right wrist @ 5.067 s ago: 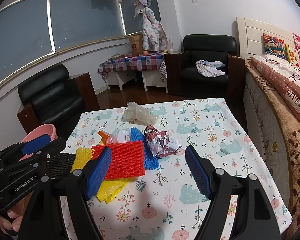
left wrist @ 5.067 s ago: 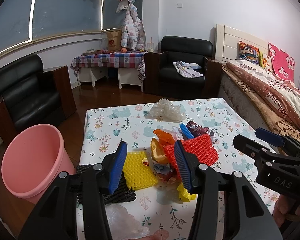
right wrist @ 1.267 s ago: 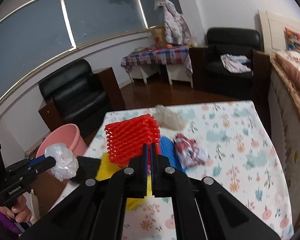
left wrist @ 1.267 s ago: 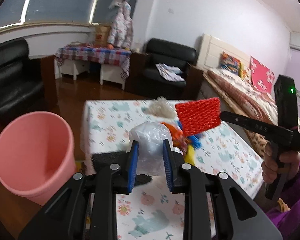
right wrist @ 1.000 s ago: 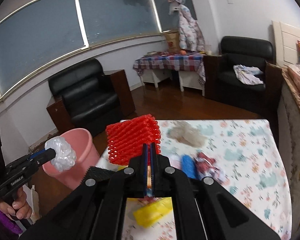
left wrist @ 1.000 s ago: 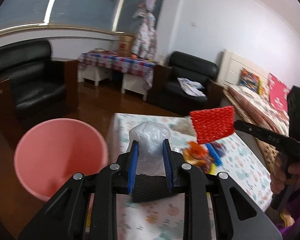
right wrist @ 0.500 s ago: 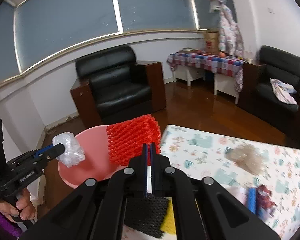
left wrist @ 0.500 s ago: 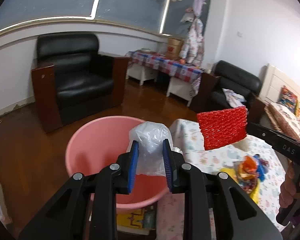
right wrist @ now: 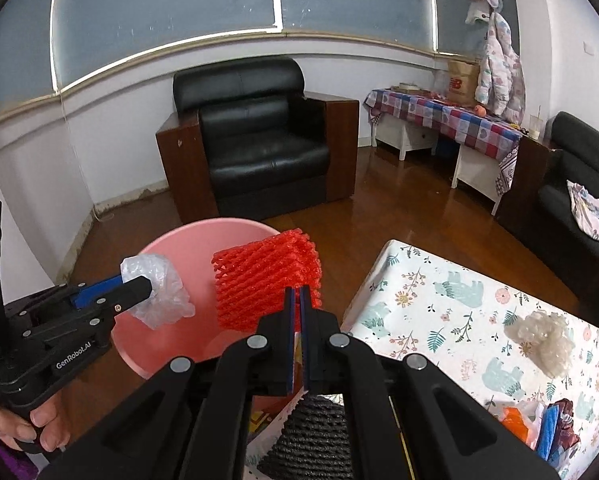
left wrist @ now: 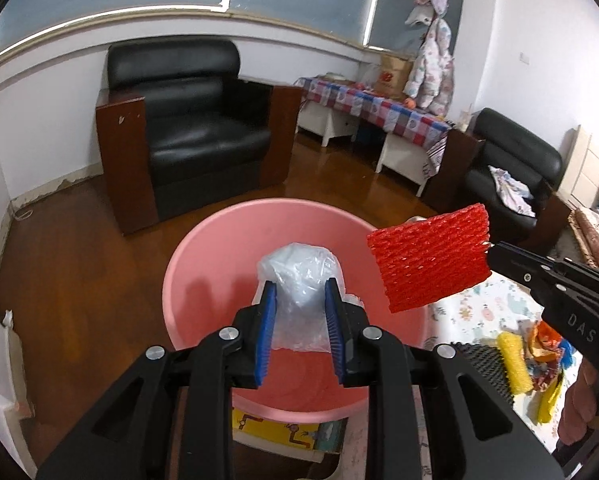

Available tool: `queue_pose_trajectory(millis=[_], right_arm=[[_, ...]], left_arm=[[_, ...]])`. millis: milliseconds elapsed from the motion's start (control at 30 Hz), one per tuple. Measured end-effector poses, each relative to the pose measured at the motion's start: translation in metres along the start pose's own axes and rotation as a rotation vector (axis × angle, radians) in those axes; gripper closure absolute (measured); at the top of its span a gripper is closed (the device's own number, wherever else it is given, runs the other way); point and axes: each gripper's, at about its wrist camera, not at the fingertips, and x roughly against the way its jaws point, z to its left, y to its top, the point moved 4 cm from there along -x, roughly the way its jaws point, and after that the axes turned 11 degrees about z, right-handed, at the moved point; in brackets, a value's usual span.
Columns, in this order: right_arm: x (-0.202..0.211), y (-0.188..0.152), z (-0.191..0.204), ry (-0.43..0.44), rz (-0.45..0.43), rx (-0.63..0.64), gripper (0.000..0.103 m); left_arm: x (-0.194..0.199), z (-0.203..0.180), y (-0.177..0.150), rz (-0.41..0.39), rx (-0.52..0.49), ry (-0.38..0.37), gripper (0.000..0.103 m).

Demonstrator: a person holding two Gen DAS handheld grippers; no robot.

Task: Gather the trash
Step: 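Carry both items over the pink bucket and open both tools to drop them, then grasp the black foam net with the left tool while the right tool grasps the crumpled red-white wrapper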

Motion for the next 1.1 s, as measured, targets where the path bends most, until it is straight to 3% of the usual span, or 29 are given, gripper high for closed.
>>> queue_pose_trajectory(millis=[533, 800, 867, 1000, 1100], right_arm=[[-0.039, -0.008, 0.025, -0.056, 0.085, 0.107, 0.101], [-0.044, -0.010, 0.026, -0.053, 0.092, 0.112, 0.101], [-0.046, -0.009, 0.026, -0.045, 0.100, 0.111, 0.098], [-0.046, -0.009, 0.026, -0.007, 0.108, 0.091, 0.069], [-0.042, -0.008, 0.026, 0.012, 0.094, 0.087, 0.067]], left_arm=[[-0.027, 0.006, -0.013, 0.084, 0.031, 0.071, 0.078], [-0.036, 0.014, -0.014, 0.113, 0.074, 0.088, 0.068], [-0.036, 0.016, -0.015, 0.119, 0.077, 0.090, 0.065], [-0.035, 0.018, -0.017, 0.118, 0.078, 0.086, 0.059], [-0.034, 0.017, -0.017, 0.114, 0.083, 0.078, 0.057]])
